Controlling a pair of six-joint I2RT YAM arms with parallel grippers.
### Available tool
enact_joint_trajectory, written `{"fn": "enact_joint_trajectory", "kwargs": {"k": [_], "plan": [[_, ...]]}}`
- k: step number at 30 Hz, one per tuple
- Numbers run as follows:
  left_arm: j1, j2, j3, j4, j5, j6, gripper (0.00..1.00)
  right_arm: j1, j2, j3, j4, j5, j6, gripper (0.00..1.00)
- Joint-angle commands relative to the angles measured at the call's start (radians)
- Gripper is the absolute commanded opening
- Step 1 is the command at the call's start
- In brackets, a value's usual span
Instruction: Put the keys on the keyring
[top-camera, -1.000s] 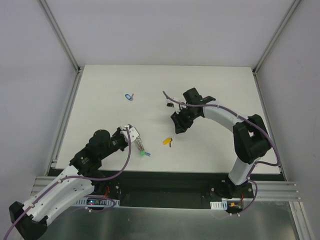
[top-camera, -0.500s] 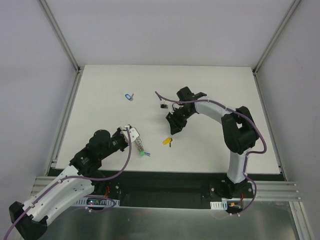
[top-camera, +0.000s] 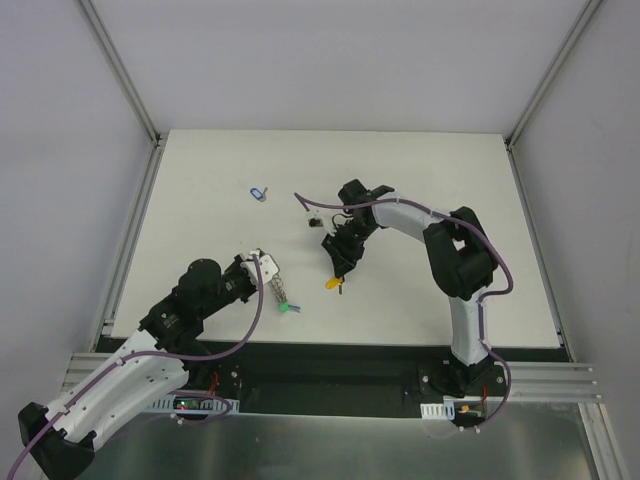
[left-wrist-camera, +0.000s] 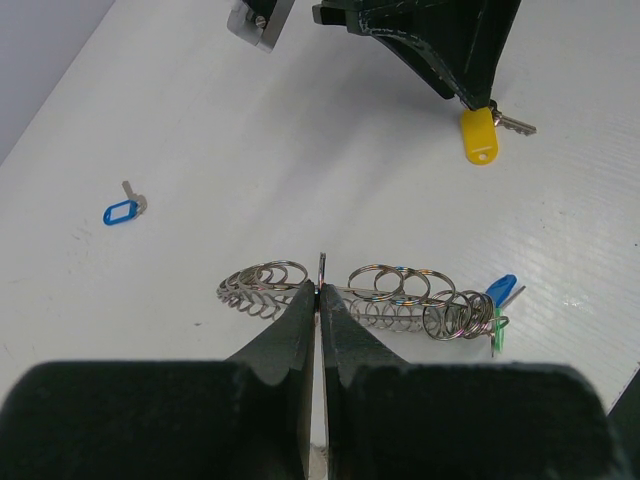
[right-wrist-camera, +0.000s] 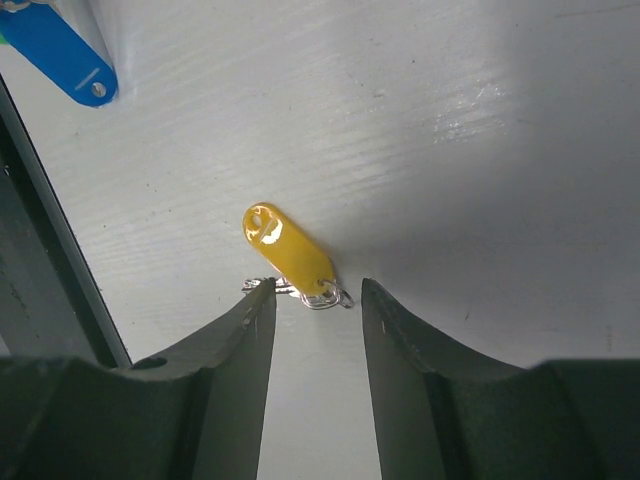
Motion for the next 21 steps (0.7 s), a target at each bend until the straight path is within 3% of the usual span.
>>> {"fn": "enact_joint_trajectory", "kwargs": {"k": [1,16,21], "plan": [[-0.001,-0.014,0.048,0.038,0.012,0.009,0.00,-0.001,0.021,0.057,-0.054,-0.033,-0.023,0.43],[-0.001,-0.039,0.053,0.028,0.029,0.000,0.00,0.005,0.041,0.096,-0.166,-0.015,-0.026,0.41],[0.001,-0.044,0.053,0.026,0.035,-0.003,0.00,0.013,0.033,0.079,-0.177,-0.004,-0.027,0.34]]}}
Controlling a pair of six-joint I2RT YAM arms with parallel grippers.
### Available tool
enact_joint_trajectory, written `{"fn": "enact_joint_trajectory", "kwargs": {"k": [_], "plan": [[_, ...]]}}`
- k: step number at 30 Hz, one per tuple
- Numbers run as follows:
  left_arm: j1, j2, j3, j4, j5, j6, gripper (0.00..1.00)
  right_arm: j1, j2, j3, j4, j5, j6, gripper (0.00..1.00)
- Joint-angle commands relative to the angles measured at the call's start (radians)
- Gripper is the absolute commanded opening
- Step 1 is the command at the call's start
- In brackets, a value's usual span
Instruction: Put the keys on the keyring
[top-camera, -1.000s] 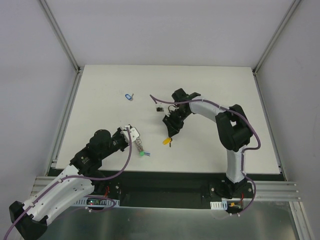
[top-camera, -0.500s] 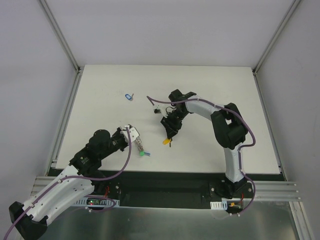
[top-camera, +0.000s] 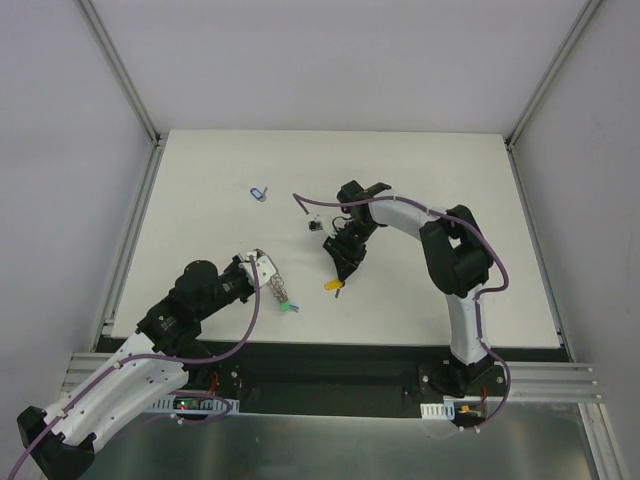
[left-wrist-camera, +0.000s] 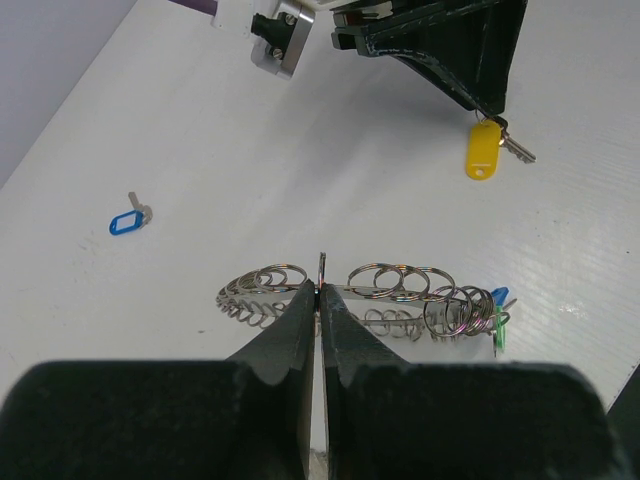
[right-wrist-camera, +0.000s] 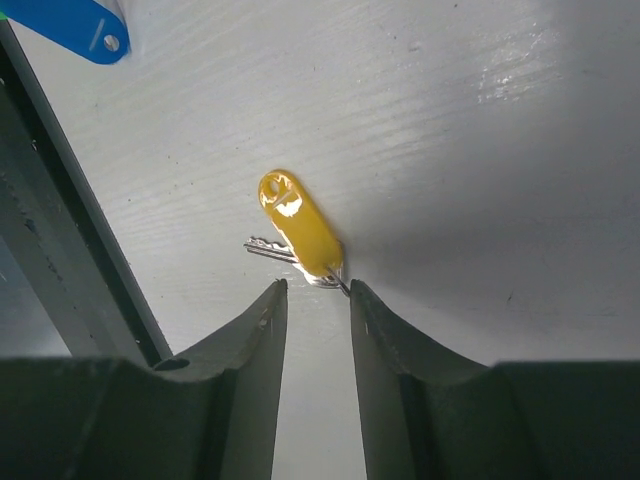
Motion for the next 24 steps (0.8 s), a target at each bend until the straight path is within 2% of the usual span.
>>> {"fn": "enact_joint_trajectory", "kwargs": {"k": [1,19,24], "plan": [[0.001,-0.017,0.052,0.029,0.027,-0.003,0.00,0.012,-0.021,0.003,-0.047,-0.001,-0.025,0.33],[0.001,-0.026,0.055,0.024,0.043,-0.009,0.00,0.041,-0.044,-0.042,-0.015,0.051,-0.004,0.26],[0.001,-0.034,0.053,0.023,0.040,-0.009,0.00,0.043,-0.052,-0.051,-0.004,0.060,0.001,0.15]]}}
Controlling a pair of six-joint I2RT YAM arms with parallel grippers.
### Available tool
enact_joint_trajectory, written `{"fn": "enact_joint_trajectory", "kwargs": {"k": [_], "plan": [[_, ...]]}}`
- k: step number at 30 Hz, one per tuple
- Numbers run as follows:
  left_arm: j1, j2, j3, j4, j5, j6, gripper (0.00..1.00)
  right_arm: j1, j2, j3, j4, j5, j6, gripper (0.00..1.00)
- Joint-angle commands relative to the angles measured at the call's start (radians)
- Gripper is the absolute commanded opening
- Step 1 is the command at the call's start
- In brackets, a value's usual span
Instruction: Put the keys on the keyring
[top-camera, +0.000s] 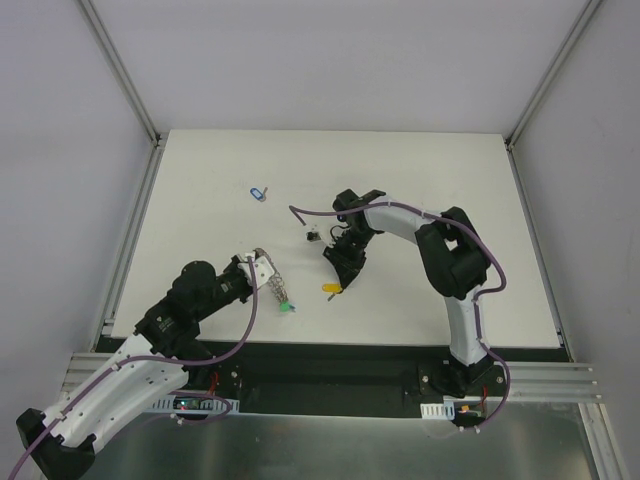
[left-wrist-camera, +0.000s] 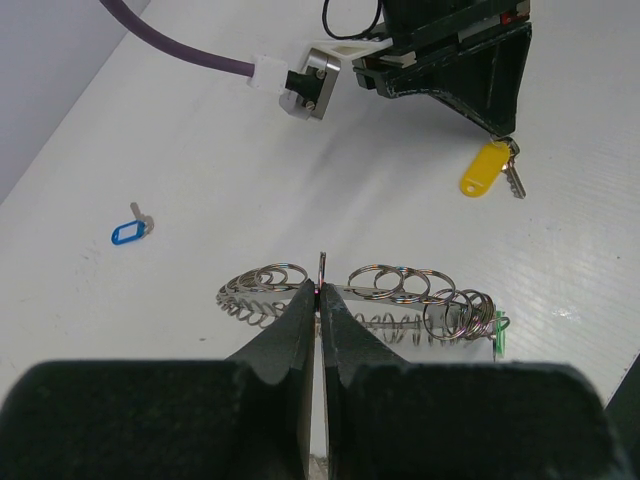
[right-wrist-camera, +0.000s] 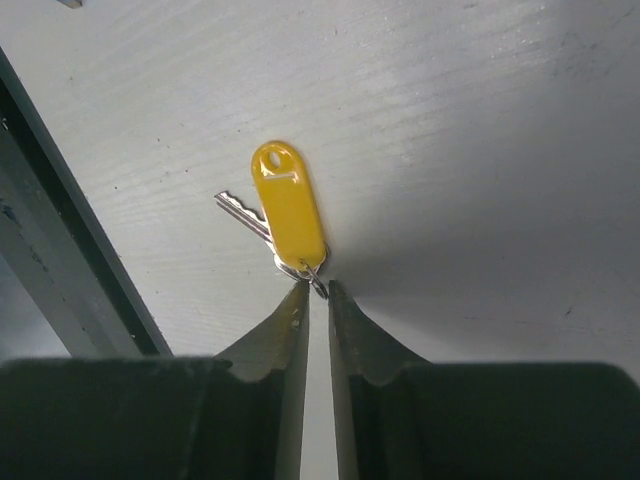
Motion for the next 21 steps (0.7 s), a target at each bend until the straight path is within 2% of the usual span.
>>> {"fn": "enact_joint_trajectory", "kwargs": {"k": [1,5,9,14,21], "plan": [[0.001,-0.021,0.047,0.024,0.020,-0.008,0.00,0.007,-0.051,-0.007,-0.001,0.010,-0.002,0.13],[-0.001,-0.026,0.047,0.024,0.022,-0.010,0.00,0.011,-0.083,-0.040,0.028,0.011,-0.005,0.01],[0.001,-0.032,0.047,0.024,0.030,-0.011,0.00,0.017,-0.165,-0.105,0.094,0.022,0.021,0.01],[-0.001,-0.024,0.070,0.025,0.077,-0.022,0.00,0.052,-0.306,-0.160,0.158,0.114,0.061,0.01],[-0.001,0.115,0.212,0.025,0.215,-0.017,0.00,0.092,-0.530,-0.177,0.186,0.277,0.117,0.01]]}}
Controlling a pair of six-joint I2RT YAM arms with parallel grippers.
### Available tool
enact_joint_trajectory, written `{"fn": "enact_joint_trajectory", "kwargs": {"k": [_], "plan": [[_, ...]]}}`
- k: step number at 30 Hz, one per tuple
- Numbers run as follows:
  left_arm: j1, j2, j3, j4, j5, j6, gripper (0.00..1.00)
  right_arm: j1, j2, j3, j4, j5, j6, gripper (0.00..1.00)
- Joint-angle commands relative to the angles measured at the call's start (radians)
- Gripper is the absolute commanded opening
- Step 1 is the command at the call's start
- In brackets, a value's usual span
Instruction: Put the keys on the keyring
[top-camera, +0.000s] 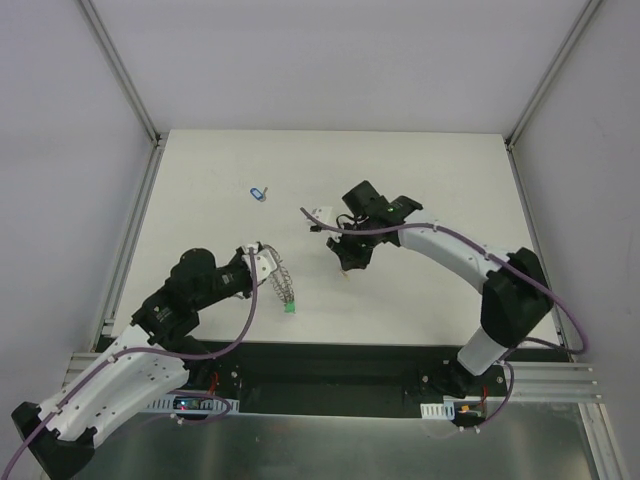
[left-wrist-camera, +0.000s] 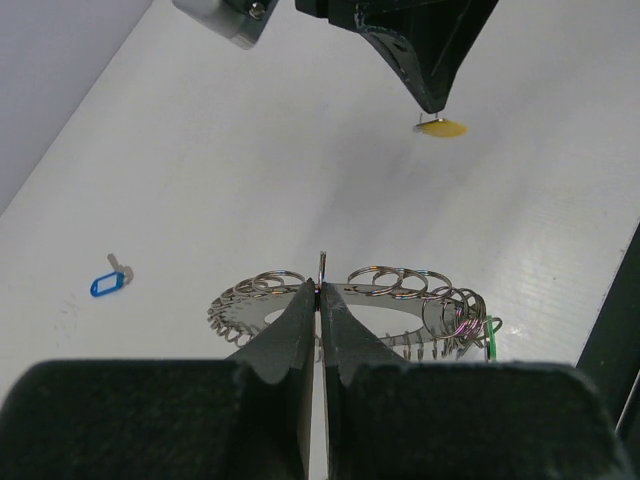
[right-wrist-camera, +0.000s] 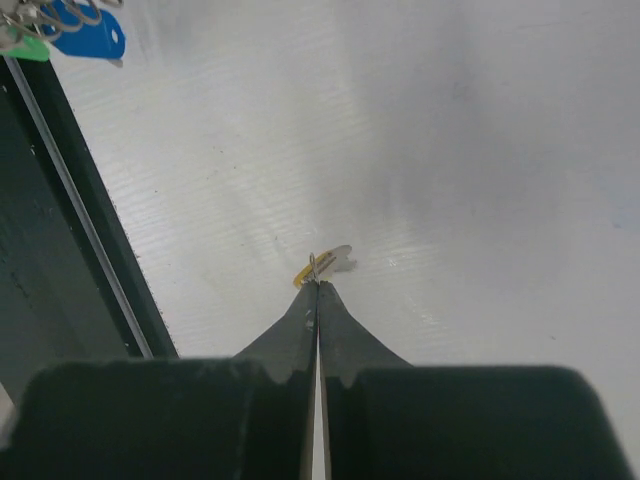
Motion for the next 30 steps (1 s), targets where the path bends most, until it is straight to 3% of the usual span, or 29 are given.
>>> {"fn": "enact_joint_trajectory", "kwargs": {"k": [1,11,18,30], "plan": [[0.001,0.074,0.154,0.063,0.160,0.005,0.00,0.020,-0.177,0.004,0.031,0.138,0.046,0.01],[-0.001,0.361,0.423,0.063,0.469,0.022,0.00,0.046,-0.461,0.038,0.063,0.252,0.054,0.01],[-0.001,0.514,0.586,0.063,0.605,-0.001,0.00,0.048,-0.579,0.102,-0.006,0.231,0.003,0.01],[-0.044,0.671,0.732,0.065,0.648,-0.010,0.00,0.060,-0.631,0.150,-0.070,0.169,-0.051,0.01]]}}
